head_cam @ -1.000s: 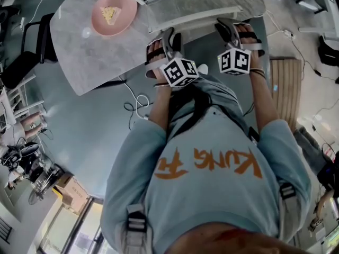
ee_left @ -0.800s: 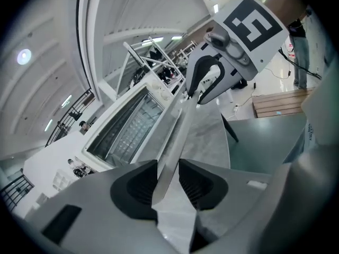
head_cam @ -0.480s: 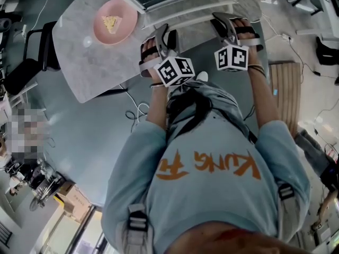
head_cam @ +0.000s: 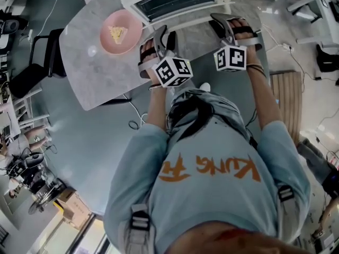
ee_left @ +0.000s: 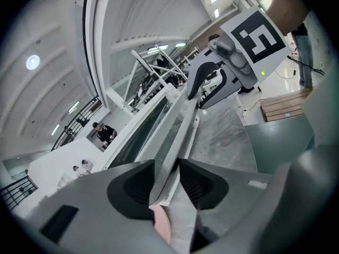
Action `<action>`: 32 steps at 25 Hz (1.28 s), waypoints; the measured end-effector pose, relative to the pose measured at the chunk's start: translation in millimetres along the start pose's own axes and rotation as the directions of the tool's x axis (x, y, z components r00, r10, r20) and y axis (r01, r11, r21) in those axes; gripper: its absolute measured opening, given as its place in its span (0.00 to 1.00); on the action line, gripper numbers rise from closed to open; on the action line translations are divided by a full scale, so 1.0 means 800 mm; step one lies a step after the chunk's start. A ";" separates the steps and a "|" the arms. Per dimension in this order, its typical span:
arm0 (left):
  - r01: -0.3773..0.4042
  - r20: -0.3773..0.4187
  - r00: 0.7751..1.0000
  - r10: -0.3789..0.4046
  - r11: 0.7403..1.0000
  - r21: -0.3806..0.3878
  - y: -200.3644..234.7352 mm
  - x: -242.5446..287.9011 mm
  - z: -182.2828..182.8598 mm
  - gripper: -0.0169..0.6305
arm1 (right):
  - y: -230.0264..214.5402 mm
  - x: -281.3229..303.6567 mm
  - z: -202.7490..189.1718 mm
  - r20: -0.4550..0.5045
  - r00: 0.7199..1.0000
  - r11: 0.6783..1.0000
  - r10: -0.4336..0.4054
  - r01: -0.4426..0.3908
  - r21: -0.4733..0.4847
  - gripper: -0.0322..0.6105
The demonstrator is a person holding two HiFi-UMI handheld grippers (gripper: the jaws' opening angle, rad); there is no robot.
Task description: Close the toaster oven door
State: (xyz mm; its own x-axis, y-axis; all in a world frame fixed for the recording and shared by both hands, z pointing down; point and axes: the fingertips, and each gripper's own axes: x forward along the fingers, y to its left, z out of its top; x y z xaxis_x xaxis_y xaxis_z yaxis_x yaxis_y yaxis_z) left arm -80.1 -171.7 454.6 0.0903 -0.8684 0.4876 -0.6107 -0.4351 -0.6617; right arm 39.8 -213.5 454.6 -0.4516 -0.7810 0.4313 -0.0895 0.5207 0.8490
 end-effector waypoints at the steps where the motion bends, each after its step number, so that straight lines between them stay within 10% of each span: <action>1: -0.001 0.002 1.000 0.001 1.000 0.000 0.004 0.001 0.001 0.23 | -0.003 0.003 0.001 0.000 1.000 1.000 -0.005 0.005 -0.004 0.22; 13: -0.016 -0.023 1.000 0.018 0.995 0.095 0.048 0.030 0.011 0.24 | -0.046 0.039 0.006 -0.023 0.997 0.996 -0.080 0.079 -0.037 0.22; 32: -0.079 0.003 0.997 0.079 0.996 0.042 0.100 0.073 0.018 0.27 | -0.091 0.088 0.014 -0.019 0.988 0.988 -0.153 0.154 0.028 0.24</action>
State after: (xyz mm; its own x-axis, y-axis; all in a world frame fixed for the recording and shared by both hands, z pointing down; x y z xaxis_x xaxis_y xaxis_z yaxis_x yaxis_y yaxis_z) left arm -111.9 -260.7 422.1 0.0440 -0.9008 0.4319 -0.5821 -0.3745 -0.7217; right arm 4.7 -302.9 419.7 -0.4157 -0.8579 0.3020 -0.1826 0.4040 0.8963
